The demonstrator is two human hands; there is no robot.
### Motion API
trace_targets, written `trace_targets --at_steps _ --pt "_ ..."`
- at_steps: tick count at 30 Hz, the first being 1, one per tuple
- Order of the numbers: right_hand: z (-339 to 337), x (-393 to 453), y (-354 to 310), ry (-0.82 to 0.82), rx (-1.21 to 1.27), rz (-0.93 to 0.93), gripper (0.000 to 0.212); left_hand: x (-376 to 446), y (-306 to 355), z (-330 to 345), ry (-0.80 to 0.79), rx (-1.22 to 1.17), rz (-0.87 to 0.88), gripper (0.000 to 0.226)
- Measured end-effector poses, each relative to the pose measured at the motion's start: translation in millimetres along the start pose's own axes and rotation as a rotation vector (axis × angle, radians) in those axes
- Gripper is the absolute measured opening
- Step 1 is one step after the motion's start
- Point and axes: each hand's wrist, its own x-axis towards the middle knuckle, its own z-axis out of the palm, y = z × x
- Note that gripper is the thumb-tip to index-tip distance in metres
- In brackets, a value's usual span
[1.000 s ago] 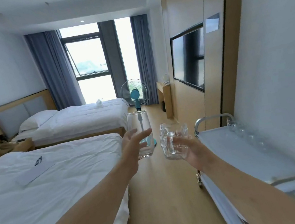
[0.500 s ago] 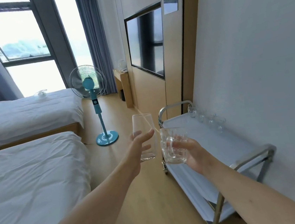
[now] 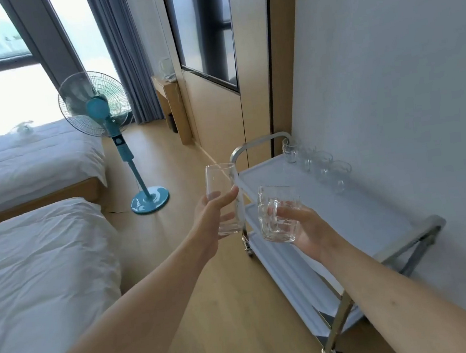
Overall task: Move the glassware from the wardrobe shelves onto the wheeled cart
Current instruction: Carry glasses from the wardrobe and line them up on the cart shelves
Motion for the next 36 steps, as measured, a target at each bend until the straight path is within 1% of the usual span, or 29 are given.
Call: trace_targets --at_steps 2,3,8,10,11,12,13,15,16,20,24,25,27,29,31,34,35,36 --pt "-14.6 8.7 2.3 0.026 0.037 0.015 0.072 16.4 -6.7 8.8 -0.011 0.012 -0.029 0.113" --pt "-21.9 12.1 4.3 0.030 0.053 0.018 0.068 23.1 -10.9 12.7 -0.016 0.018 -0.039 0.111" --pt "-53.0 23.3 17.6 0.099 0.161 0.013 0.036 58.0 -36.9 27.3 -0.046 0.064 -0.099 0.092" --pt "-62.1 27.9 23.3 0.138 0.170 0.001 0.031 72.7 -45.8 31.8 -0.052 0.067 -0.116 0.087" --pt "-65.4 31.0 26.2 0.159 0.171 -0.005 0.031 80.2 -48.6 33.5 -0.053 0.064 -0.123 0.090" --pt "-67.5 34.7 28.6 0.181 0.169 -0.010 0.032 88.9 -50.7 35.3 -0.057 0.063 -0.126 0.095" --pt "-68.3 39.0 30.4 0.200 0.161 -0.018 0.038 98.5 -52.0 37.2 -0.071 0.070 -0.122 0.098" --pt "-70.1 48.8 34.7 0.235 0.153 -0.031 0.054 118.9 -52.4 41.6 -0.117 0.116 -0.106 0.099" --pt "-70.2 54.4 37.1 0.257 0.155 -0.034 0.058 129.0 -52.4 43.5 -0.135 0.143 -0.103 0.099" --pt "-68.8 78.9 51.2 0.391 0.185 -0.021 0.062 167.5 -53.3 45.8 -0.193 0.207 -0.134 0.103" --pt "-64.6 97.5 64.2 0.499 0.225 -0.034 0.071 206.2 -55.9 40.6 -0.267 0.207 -0.198 0.099" --pt "-63.5 101.8 67.0 0.539 0.230 -0.041 0.069 215.8 -56.6 40.1 -0.291 0.201 -0.213 0.098" --pt "-59.5 110.0 73.5 0.620 0.270 -0.062 0.059 232.4 -55.5 40.0 -0.347 0.212 -0.229 0.097" --pt "-54.6 116.6 78.7 0.682 0.306 -0.085 0.057 246.1 -53.8 40.7 -0.409 0.253 -0.220 0.095" --pt "-49.4 123.3 80.7 0.728 0.295 -0.100 0.068 257.9 -51.7 42.9 -0.471 0.301 -0.204 0.093" --pt "-44.1 131.1 83.4 0.789 0.274 -0.108 0.099 272.4 -47.4 49.1 -0.567 0.365 -0.184 0.086" --pt "-43.7 132.1 84.6 0.804 0.281 -0.116 0.104 276.2 -46.6 51.7 -0.590 0.372 -0.180 0.086" --pt "-44.6 132.9 85.6 0.815 0.290 -0.125 0.104 279.9 -46.4 54.7 -0.609 0.373 -0.175 0.087"
